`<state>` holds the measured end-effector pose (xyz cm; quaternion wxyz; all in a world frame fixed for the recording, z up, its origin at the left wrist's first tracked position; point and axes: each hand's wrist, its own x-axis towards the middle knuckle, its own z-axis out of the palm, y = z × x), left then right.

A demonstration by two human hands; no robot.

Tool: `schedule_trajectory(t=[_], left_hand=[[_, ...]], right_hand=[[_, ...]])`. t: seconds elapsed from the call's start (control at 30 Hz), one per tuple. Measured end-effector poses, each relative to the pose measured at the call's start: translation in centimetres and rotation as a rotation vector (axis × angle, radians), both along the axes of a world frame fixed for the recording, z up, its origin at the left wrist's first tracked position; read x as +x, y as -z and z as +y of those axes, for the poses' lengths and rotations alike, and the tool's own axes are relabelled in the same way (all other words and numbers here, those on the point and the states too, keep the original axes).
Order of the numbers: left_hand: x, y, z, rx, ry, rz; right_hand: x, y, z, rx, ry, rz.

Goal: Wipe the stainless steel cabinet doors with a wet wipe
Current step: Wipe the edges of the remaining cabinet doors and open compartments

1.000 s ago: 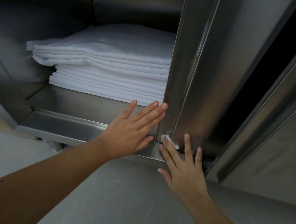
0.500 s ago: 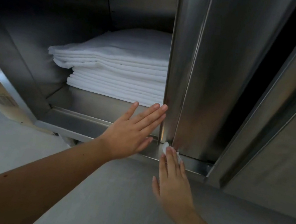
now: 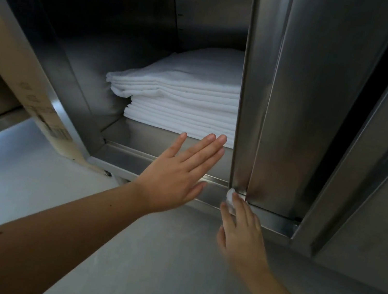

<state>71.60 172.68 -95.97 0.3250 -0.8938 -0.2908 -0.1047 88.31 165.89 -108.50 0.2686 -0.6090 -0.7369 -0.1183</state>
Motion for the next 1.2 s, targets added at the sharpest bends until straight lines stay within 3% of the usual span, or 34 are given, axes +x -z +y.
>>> schedule_trajectory(t=[0.27, 0.4, 0.57, 0.7, 0.87, 1.0, 1.2], left_hand=[[0.2, 0.5, 0.6, 0.003, -0.034, -0.065], [1.0, 0.2, 1.7, 0.034, 0.03, -0.141], [0.6, -1.5, 3.7, 0.068, 0.094, -0.32], [0.0, -2.2, 4.5, 0.047, 0.132, -0.419], [0.1, -1.5, 5.0, 0.011, 0.22, -0.392], [-0.3, -1.9, 5.0, 0.041, 0.198, -0.411], [-2.0, -1.3, 4.7, 0.029, 0.17, -0.372]], right_hand=[[-0.8, -1.8, -0.5, -0.088, 0.021, 0.073], [-0.9, -3.5, -0.8, -0.006, -0.067, 0.065], [-1.6, -5.8, 0.3, -0.035, 0.063, 0.06], [-2.9, -5.7, 2.0, -0.184, 0.131, 0.176], [-5.2, -5.2, 2.9, -0.166, 0.15, 0.362], [-5.4, -4.6, 3.4, -0.026, 0.23, 0.209], [-4.7, -3.4, 3.7, -0.121, 0.396, -0.026]])
